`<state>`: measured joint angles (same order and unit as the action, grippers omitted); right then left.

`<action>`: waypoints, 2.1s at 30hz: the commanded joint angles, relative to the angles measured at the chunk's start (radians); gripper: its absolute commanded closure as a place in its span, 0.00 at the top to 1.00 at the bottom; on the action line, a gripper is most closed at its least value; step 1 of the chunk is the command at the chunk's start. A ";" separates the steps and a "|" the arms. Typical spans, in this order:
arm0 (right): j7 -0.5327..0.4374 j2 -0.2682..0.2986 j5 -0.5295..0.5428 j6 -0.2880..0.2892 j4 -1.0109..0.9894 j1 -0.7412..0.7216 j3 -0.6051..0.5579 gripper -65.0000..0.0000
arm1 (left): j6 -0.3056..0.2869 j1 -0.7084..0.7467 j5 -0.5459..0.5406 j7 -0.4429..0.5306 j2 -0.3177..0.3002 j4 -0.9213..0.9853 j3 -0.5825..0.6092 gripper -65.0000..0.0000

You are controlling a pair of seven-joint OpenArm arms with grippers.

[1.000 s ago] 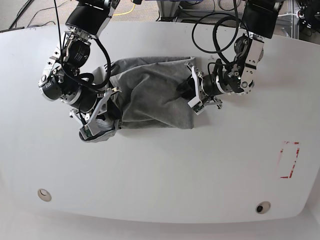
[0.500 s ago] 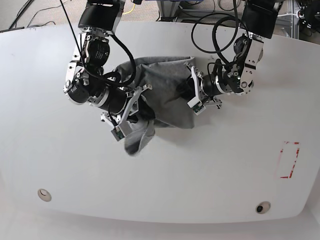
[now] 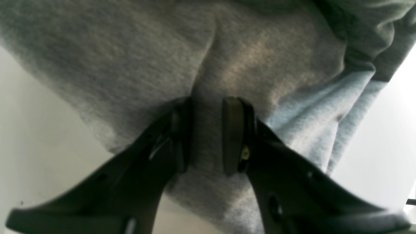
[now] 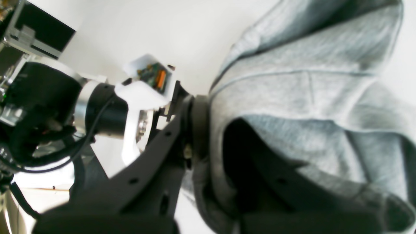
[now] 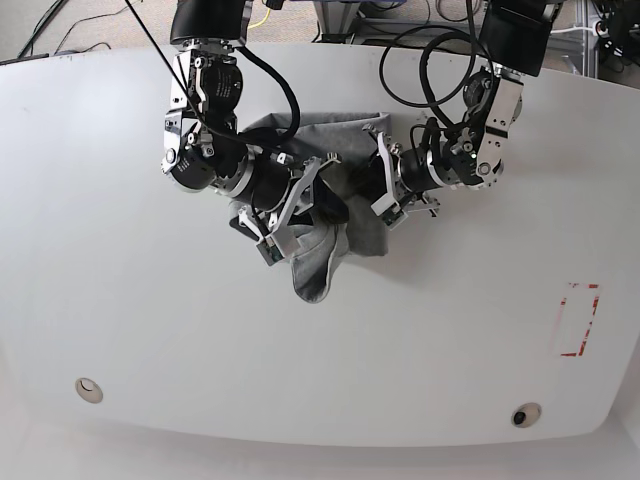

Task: Layout the t-shirt on the table in an organized manner, then fold the t-shirt properly
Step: 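Grasp the bundle end with the right gripper and lift it toward the left gripper, then fold the lifted end over onto the bundle with the right gripper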

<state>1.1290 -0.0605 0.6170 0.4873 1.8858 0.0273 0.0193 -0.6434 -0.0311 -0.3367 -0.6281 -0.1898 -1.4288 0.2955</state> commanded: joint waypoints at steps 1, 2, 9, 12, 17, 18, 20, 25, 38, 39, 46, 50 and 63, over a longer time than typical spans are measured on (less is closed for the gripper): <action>-0.031 -0.002 0.025 -0.005 0.018 -0.007 0.000 0.00 | 0.001 -0.011 -0.003 0.003 -0.003 -0.011 -0.002 0.22; -0.031 -0.002 0.025 -0.005 0.018 -0.007 0.000 0.00 | 0.001 -0.011 -0.003 0.003 -0.003 -0.011 -0.002 0.22; -0.031 -0.006 0.025 -0.005 0.016 -0.010 -0.002 0.00 | 0.001 -0.011 -0.003 0.003 -0.003 -0.011 -0.003 0.22; -0.031 -0.006 0.025 -0.005 0.016 -0.013 -0.002 0.00 | 0.001 -0.011 -0.003 0.003 -0.003 -0.011 -0.003 0.22; -0.031 -0.008 0.025 -0.005 0.016 -0.023 -0.002 0.00 | 0.001 -0.011 -0.003 0.004 -0.003 -0.011 -0.003 0.22; -0.031 -0.008 0.025 -0.005 0.016 -0.023 -0.003 0.00 | 0.001 -0.011 -0.003 0.004 -0.001 -0.011 -0.003 0.22; -0.031 -0.009 0.025 -0.005 0.016 -0.023 -0.003 0.00 | 0.001 -0.011 -0.003 0.004 -0.001 -0.011 -0.003 0.22; -0.031 -0.009 0.025 -0.005 0.016 -0.023 -0.003 0.01 | 0.001 -0.011 -0.003 0.004 0.020 -0.011 -0.005 0.22; -0.028 0.012 0.016 -0.006 0.019 -0.030 -0.097 0.78 | 0.000 -0.011 -0.003 0.004 0.026 -0.011 -0.006 0.22; -0.028 0.020 0.008 -0.006 0.022 -0.030 -0.115 0.83 | 0.000 -0.011 -0.003 0.004 0.026 -0.011 -0.006 0.22; -0.025 0.058 -0.012 -0.005 0.074 -0.039 -0.146 0.92 | 0.000 -0.011 -0.005 0.006 0.026 -0.011 -0.006 0.22; -0.028 0.123 -0.012 -0.003 0.107 -0.045 -0.146 0.92 | 0.000 -0.011 -0.005 0.006 0.026 -0.011 -0.006 0.22; -0.079 0.336 -0.016 0.003 0.103 -0.100 -0.146 0.92 | 0.000 -0.011 -0.005 0.007 0.026 -0.011 -0.006 0.22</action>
<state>1.0832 0.2535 0.5823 0.4828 1.9751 -0.0601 -0.1299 -0.6399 -0.0307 -0.3328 -0.6353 -0.1616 -1.4277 0.2905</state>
